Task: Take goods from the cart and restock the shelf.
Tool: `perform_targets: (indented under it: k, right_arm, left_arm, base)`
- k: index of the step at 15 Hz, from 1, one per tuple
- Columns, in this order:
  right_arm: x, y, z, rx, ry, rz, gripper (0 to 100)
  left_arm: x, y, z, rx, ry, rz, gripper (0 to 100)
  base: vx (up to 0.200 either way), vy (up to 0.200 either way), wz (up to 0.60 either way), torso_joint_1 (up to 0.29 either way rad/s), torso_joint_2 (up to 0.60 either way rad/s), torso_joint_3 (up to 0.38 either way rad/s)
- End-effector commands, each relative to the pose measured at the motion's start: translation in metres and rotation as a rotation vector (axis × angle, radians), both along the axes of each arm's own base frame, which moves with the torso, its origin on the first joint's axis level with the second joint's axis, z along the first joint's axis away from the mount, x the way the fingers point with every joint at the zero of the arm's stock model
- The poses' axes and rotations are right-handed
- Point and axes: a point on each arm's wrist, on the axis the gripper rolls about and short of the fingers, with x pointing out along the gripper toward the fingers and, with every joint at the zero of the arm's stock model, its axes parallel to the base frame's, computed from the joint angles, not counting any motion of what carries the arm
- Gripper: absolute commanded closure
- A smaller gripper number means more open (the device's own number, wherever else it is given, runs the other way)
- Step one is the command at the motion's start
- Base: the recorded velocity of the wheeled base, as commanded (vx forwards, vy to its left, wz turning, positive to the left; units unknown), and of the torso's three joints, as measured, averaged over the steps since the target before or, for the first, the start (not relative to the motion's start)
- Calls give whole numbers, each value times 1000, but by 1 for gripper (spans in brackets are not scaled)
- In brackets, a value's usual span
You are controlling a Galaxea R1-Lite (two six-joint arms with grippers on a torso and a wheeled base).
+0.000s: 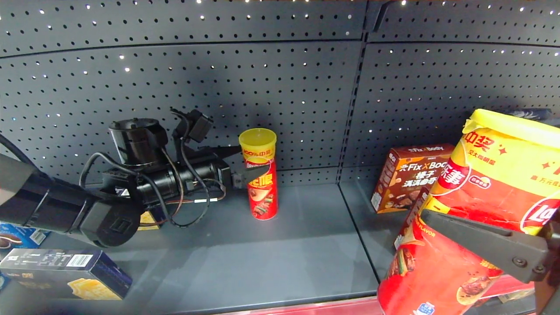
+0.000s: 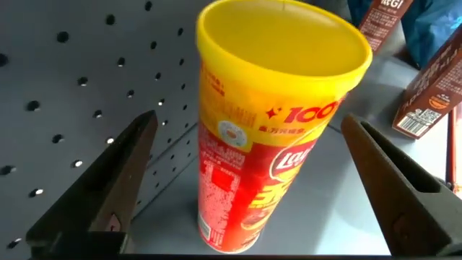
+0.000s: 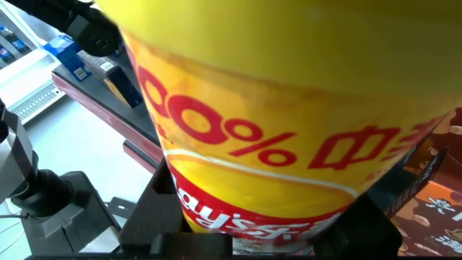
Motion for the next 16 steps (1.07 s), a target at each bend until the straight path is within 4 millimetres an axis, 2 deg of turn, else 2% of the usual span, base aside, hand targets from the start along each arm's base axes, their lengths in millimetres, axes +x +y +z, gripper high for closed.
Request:
perform_targets:
  k: [1, 5, 12, 16]
  right_arm:
    - [0, 0, 0, 2, -1, 0, 100]
    - [0, 0, 0, -1, 0, 0, 100]
    - [0, -1, 0, 1, -1, -3, 100]
    - [1, -2, -1, -2, 3, -14, 100]
  left_arm:
    - [2, -4, -6, 4, 15, -8, 0]
    - [3, -12, -6, 3, 12, -28, 0]
    - [17, -22, -11, 2, 7, -37, 0]
    - [20, -22, -15, 3, 16, -37, 0]
  base:
    - [0, 0, 0, 0, 0, 0]
    - [0, 0, 0, 0, 0, 0]
    - [0, 0, 0, 0, 0, 0]
    - [0, 0, 0, 0, 0, 0]
